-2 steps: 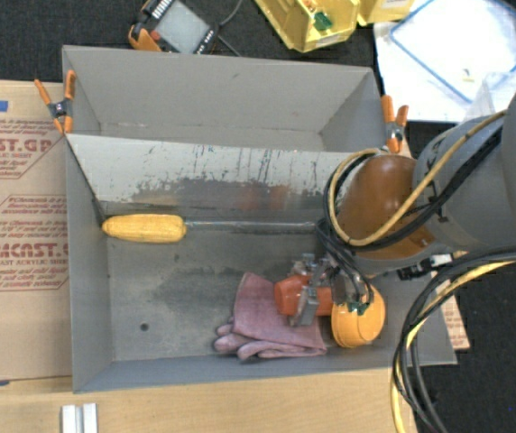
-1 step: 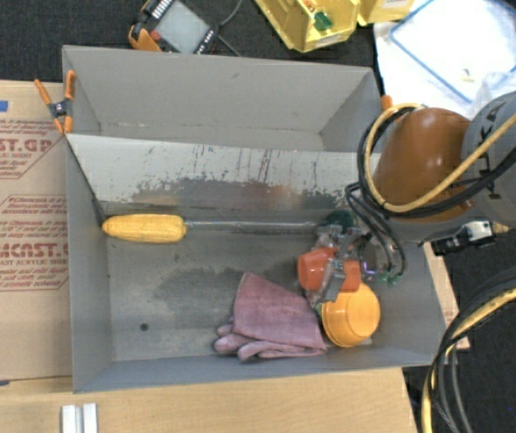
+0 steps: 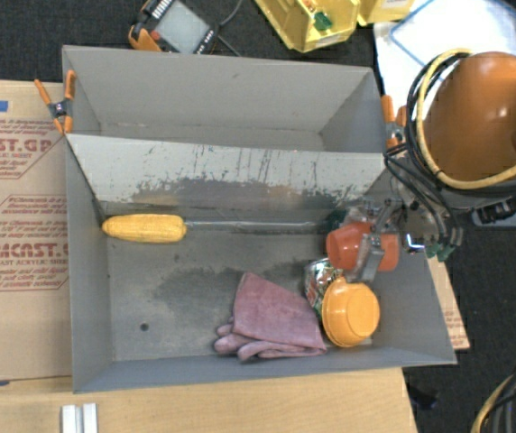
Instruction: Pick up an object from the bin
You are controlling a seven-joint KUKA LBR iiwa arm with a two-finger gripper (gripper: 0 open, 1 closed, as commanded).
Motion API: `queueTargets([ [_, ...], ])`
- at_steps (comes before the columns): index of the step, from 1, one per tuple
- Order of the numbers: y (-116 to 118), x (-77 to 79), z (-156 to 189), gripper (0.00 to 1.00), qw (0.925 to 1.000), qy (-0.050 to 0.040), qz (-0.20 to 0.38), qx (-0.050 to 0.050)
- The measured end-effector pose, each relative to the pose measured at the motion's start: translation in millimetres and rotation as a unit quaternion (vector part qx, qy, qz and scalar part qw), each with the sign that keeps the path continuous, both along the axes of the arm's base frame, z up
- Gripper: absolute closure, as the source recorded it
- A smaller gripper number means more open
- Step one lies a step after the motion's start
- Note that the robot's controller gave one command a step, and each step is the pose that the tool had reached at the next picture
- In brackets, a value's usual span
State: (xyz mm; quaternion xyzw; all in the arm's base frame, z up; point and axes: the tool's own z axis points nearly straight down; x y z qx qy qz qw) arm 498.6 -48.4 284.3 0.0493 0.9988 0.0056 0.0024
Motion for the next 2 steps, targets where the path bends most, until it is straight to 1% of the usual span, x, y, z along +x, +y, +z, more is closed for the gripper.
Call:
queueTargets([
  [1,-3,4.0,-16,1.0,0.9999,-0.0098,-0.008,-0.001],
  [2,-12,1.6,-46,1.0,1.0,0.0011,0.005,0.001],
])
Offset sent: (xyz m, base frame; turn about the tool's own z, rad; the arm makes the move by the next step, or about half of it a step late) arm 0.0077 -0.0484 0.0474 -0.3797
